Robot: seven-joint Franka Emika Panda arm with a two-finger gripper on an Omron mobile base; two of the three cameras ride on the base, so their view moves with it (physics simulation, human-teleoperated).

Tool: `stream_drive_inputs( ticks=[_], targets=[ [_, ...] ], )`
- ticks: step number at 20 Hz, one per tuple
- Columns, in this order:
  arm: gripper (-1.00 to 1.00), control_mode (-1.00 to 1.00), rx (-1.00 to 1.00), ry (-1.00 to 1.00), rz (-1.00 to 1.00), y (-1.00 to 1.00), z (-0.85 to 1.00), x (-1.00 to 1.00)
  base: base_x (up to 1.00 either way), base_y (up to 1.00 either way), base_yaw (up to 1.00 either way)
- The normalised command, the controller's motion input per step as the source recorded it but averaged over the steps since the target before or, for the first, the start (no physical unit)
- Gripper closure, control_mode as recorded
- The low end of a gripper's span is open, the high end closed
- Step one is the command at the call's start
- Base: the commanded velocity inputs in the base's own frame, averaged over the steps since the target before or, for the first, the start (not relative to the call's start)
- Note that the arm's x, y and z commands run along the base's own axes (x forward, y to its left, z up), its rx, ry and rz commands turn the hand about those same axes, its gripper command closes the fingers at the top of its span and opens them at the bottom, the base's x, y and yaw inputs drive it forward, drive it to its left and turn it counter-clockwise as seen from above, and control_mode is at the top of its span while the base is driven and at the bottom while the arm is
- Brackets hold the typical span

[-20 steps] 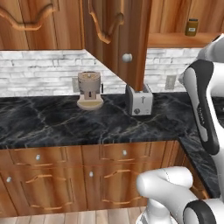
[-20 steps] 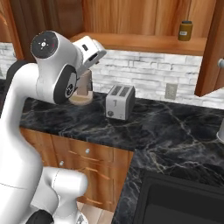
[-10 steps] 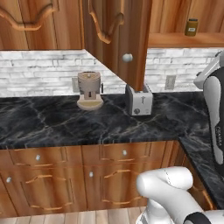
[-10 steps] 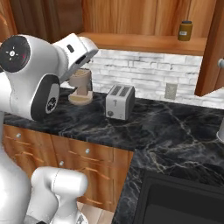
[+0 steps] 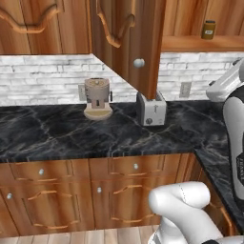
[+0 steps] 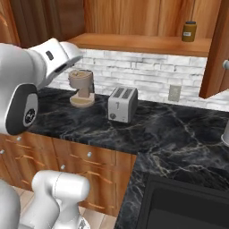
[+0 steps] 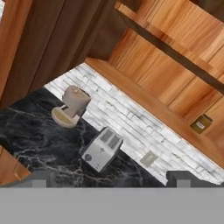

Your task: Open the cabinet. Pick the orange and tangerine from the cabinet and place them into the bowl. Then close the cabinet.

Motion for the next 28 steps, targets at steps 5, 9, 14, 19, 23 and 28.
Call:
stream_drive_inputs(
  ticks=[5,9,14,19,23,28],
  targets=[
    [-1.00,-1.00,0.28,0.00,-0.05,0.30,0.15,-0.56,0.00,0.00,0.00],
    [-1.00,-1.00,0.32,0.06,-0.06,0.39,-0.08,-0.15,0.00,0.00,0.00],
    [-1.00,-1.00,0.35,0.00,-0.08,0.46,-0.36,0.00,0.00,0.00,0.00],
    [-1.00,-1.00,0.26,-0.07,-0.07,0.55,-0.51,-0.19,0.00,0.00,0.00],
    [-1.00,-1.00,0.03,-0.33,-0.13,0.60,0.02,-0.28,0.00,0.00,0.00],
    [-1.00,-1.00,-0.05,-0.44,-0.25,0.70,0.35,-0.23,0.00,0.00,0.00]
  ],
)
